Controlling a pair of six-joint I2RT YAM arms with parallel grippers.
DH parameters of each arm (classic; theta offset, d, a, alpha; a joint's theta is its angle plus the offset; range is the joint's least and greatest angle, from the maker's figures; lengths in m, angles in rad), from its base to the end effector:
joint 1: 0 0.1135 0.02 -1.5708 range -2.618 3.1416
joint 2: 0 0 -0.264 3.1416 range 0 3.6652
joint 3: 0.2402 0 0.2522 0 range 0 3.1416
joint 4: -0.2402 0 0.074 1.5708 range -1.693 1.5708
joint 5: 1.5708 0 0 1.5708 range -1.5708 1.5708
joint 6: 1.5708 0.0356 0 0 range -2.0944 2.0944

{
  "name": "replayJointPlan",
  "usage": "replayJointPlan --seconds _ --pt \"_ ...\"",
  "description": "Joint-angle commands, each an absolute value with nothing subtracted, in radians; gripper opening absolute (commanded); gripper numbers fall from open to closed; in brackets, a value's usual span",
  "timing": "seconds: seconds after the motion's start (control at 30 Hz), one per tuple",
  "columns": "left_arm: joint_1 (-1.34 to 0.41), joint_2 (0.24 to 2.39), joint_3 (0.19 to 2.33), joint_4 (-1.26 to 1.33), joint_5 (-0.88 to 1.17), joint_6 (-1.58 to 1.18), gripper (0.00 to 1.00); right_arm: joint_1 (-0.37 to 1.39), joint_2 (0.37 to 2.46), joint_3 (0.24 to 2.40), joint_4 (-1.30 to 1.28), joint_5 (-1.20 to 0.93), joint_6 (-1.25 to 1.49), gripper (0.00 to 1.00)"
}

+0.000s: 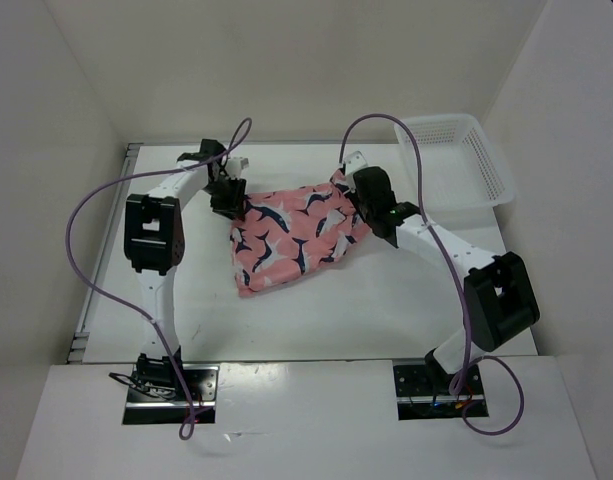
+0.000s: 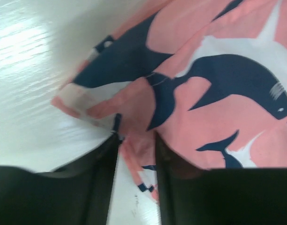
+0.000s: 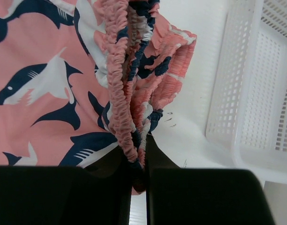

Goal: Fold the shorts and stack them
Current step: Fold the shorts

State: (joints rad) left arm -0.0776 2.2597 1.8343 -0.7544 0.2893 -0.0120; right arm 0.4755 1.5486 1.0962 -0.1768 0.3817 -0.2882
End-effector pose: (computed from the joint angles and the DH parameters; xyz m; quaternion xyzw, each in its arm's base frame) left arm 0.4747 -0.0471 0.1709 0.0598 0.9693 -0.1499 0.1857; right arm 0.3148 0.1472 0.2613 -0.2462 0.8441 -0.1267 0.4592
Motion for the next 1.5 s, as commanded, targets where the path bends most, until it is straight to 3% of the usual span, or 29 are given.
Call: replayJointPlan --seconds 0.0,0.17,0.37,0.67,0.9,1.07,1.1,1.23,1.4,1.47 --pt "-0.087 2.211 1.885 -0.781 0.275 0.000 0.47 0.486 1.519 1.158 -0.160 0.370 -0.281 0.00" --pt "-0.057 2.125 1.919 -0.726 0.233 0.000 0.66 0.486 1.528 1.148 -0.150 0.370 -0.281 0.00" --pt "-0.112 2.052 1.937 -0.706 0.232 0.000 0.70 0.486 1.528 1.138 -0.141 0.380 -0.290 0.00" --pt "-0.058 2.181 1.856 -0.765 0.281 0.000 0.69 0.486 1.577 1.207 -0.141 0.413 -0.299 0.00" --pt "-0.058 2.293 1.835 -0.756 0.360 0.000 0.69 0.596 1.627 1.198 -0.094 0.459 -0.370 0.00" --pt "-0.058 2.350 1.854 -0.756 0.417 0.000 0.47 0.629 1.686 1.236 -0.075 0.471 -0.403 0.00" --pt "-0.058 2.361 1.855 -0.756 0.428 0.000 0.37 0.640 1.704 1.261 -0.075 0.471 -0.403 0.00" --pt "-0.067 2.382 1.875 -0.767 0.465 0.000 0.14 0.725 1.749 1.305 -0.049 0.491 -0.454 0.00" --pt "-0.077 2.402 1.894 -0.776 0.509 0.000 0.00 0.879 1.790 1.324 -0.020 0.500 -0.497 0.00" --pt "-0.077 2.392 1.894 -0.776 0.518 0.000 0.00 0.929 1.804 1.335 -0.020 0.500 -0.497 0.00"
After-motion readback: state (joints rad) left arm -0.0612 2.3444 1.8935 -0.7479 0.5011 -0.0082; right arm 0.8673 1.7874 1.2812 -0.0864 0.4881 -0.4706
